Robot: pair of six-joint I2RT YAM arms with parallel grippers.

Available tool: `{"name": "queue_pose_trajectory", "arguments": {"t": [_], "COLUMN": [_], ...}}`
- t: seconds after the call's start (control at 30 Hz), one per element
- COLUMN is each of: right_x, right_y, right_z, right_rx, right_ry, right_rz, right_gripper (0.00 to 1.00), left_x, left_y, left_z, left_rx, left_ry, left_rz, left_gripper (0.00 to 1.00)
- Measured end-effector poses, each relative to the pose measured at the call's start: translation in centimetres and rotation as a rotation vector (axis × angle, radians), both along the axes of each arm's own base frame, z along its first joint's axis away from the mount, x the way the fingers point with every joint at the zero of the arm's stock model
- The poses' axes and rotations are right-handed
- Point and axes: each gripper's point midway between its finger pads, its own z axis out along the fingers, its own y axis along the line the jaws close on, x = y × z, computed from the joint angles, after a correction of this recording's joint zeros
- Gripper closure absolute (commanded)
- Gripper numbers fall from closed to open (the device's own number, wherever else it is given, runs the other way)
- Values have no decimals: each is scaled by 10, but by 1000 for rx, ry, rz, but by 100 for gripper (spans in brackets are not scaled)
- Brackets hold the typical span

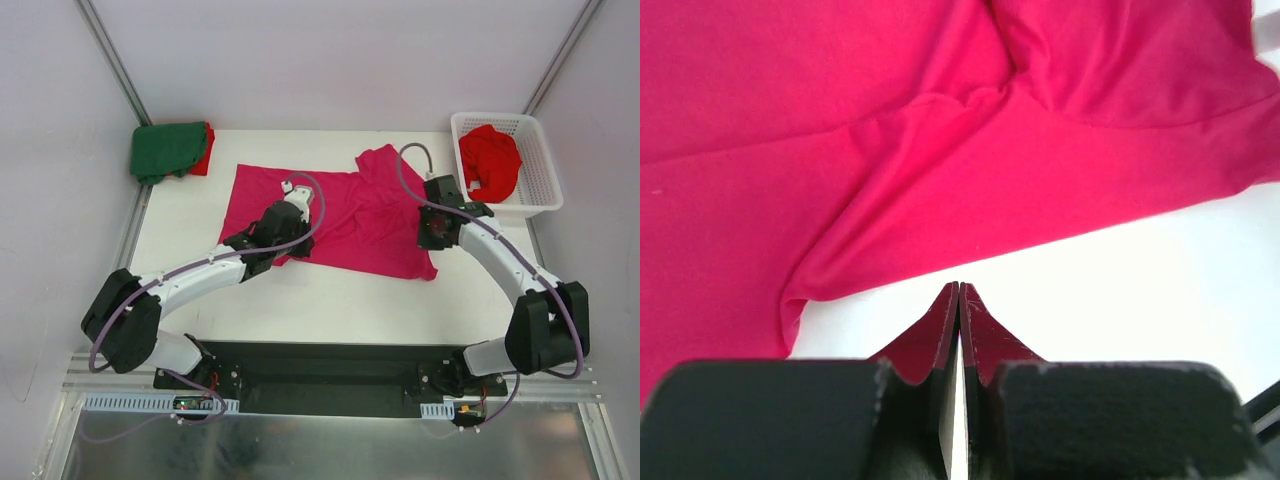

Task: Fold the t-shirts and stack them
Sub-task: Fold the flattened tshirt in 1/3 of the way

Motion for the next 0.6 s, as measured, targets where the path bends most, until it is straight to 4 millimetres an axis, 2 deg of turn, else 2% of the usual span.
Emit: {"name": "queue_pose_trajectory", "arguments": {"t": [0.13, 0.27, 0.4, 0.6], "right_x": [-7, -11, -9, -3], "right_y": [49, 78, 87, 93], "right_z": [-22, -53, -78, -95], "right_rx": [46, 68, 77, 88], "right_ry": [66, 146, 199, 213], "right_rz": [148, 219, 216, 205], "right_gripper": [99, 99, 99, 99], "left_x": [6, 12, 7, -2], "left_y": [11, 39, 77, 96], "left_z": [11, 6, -8, -10], "left_rx": [5, 29, 70, 94], "left_ry": [-33, -27, -1, -2], "left_rz": [40, 114, 198, 233], "left_gripper": [100, 100, 100, 100]}}
